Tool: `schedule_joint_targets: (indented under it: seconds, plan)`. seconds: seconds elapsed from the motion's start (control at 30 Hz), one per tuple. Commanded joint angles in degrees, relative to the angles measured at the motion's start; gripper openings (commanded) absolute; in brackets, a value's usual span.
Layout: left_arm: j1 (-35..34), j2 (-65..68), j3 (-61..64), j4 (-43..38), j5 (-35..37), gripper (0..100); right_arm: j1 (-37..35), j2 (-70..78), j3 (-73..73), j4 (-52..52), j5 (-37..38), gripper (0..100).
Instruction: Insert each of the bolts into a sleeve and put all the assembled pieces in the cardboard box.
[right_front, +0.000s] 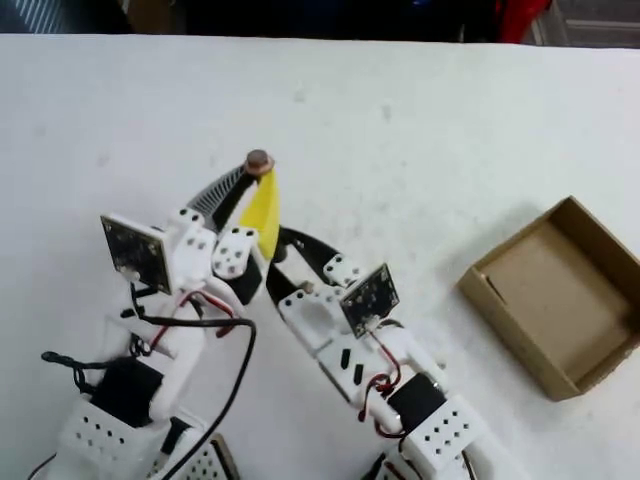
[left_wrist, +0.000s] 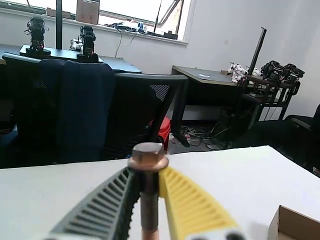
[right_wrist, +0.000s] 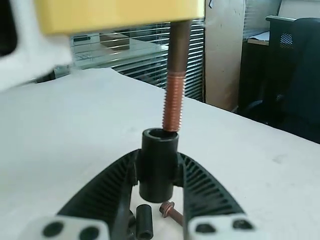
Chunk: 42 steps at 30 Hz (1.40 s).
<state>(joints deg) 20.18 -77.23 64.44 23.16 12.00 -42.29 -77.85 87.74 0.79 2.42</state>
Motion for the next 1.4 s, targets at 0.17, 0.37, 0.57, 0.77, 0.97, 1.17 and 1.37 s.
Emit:
schedule_joint_targets:
  seconds: [0.17, 0.37, 0.57, 0.77, 0.97, 1.17, 1.37]
  plan:
    - [0.84, -2.77, -3.25, 3.69, 0.88, 2, -0.31, -1.01, -0.88, -1.63, -0.09, 1.7]
    - [0.75, -5.67, -2.99, 9.32, 3.43, 2, -0.31, -1.01, -0.88, -1.63, -0.09, 1.7]
    - [0.75, -5.85, -0.88, 9.32, 3.69, 2, -0.31, -1.01, -0.88, -1.54, -0.09, 1.7]
    - [0.84, -5.93, -0.62, 9.85, 3.69, 2, -0.13, -1.01, -0.88, -1.45, -0.09, 1.7]
    - [3.21, -5.93, -0.62, 17.85, 3.43, 2, 2.95, -1.01, -1.23, -1.63, -0.44, 1.7]
    - [4.18, -5.85, 0.00, 19.87, 3.43, 2, 2.59, -1.01, -1.23, -1.54, -0.53, 1.7]
    - [3.82, -5.85, 0.62, 19.34, 3.34, 3, 2.59, -1.01, -1.23, -1.45, -0.53, 1.7]
